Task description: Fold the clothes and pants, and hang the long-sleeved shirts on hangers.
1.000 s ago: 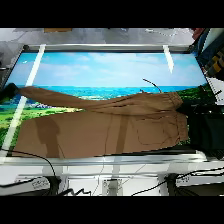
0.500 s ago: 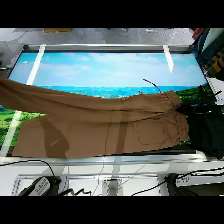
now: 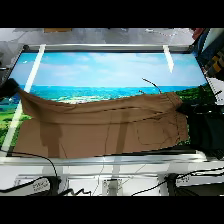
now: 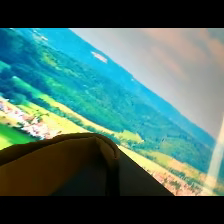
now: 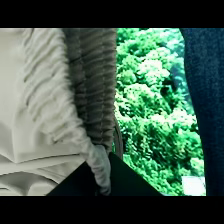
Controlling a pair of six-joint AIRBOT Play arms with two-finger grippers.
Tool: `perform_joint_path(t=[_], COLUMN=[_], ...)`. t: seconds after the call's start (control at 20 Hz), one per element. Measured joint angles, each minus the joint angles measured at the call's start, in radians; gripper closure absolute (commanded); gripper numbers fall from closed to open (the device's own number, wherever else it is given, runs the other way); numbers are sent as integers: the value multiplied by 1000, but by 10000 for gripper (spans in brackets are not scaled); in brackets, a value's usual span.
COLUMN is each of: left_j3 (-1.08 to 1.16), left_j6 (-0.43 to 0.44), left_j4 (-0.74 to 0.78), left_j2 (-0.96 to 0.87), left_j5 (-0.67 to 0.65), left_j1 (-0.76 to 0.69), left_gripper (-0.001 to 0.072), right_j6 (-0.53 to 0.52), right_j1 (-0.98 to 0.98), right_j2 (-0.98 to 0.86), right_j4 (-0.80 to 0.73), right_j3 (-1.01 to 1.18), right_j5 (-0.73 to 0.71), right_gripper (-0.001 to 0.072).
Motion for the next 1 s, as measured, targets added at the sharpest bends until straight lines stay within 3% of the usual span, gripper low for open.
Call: perform_joint_path(t=[0.2,0.4,1.0], left_j3=[0,0,14], left_j6=[-5,-8,-11], left_j4=[-116,-155,-177], left_j2=[-132,-179,-195], left_j5=[245,402,606], left_j1=[-88,-136,-240], left_gripper=[691,692,692], right_j6=[-3,-4,-4], right_j1=[0,0,0], right_j2=[0,0,0], right_j4=[-1,-2,-3], right_j3=[0,0,0], right_j5=[-4,-16,-30], right_gripper=[683,683,683])
